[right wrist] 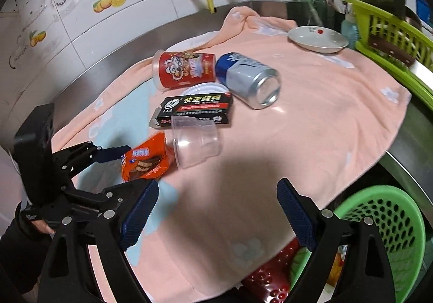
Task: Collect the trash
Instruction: 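Grasp the orange snack wrapper with the left tool while the right tool grasps the clear plastic cup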
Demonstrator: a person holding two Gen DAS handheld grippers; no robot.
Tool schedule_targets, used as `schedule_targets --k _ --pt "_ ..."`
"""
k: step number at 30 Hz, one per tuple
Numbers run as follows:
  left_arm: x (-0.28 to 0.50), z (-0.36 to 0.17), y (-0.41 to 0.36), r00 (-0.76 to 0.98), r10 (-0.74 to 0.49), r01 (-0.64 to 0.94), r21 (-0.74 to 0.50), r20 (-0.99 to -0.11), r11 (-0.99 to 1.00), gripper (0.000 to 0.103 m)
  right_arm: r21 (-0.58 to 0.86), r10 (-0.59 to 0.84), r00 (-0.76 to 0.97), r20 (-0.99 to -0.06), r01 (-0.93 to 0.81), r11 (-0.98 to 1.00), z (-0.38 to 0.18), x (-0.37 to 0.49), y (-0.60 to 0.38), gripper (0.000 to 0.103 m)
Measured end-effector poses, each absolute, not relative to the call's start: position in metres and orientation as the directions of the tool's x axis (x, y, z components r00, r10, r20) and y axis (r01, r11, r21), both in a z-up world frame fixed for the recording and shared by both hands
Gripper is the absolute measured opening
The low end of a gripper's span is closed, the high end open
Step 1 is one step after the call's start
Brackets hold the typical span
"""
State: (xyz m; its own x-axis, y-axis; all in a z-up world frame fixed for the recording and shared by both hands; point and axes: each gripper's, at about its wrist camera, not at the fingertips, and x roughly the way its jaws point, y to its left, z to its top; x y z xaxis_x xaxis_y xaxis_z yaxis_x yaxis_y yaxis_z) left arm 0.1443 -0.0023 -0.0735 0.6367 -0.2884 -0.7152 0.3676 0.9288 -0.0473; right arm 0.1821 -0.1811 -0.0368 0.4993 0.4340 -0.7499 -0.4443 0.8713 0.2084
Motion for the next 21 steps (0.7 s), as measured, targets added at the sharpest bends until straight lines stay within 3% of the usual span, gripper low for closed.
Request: schedule_targets --k 2,8,21 --pt "0.141 -0.072 -0.002 0.637 -0.294 0.378 -0.043 -0.712 0.925 0.052 0.210 0.436 0.495 -0.751 -0.447 0.869 -0.039 0.185 -0.176 0.086" --pt "0.133 -0.065 0.009 0.658 -0.287 0.367 -0.037 -0.696 0.930 0.046 0.210 0.438 0.485 -0.757 -0.454 0.866 -0.048 0.196 -0.159 0.086" --pt "0.128 -0.060 0.045 0.684 -0.271 0.301 -0.077 -0.678 0.951 0.042 0.144 0.392 0.491 -0.778 -0.468 0.872 -0.068 0.219 -0.109 0.086"
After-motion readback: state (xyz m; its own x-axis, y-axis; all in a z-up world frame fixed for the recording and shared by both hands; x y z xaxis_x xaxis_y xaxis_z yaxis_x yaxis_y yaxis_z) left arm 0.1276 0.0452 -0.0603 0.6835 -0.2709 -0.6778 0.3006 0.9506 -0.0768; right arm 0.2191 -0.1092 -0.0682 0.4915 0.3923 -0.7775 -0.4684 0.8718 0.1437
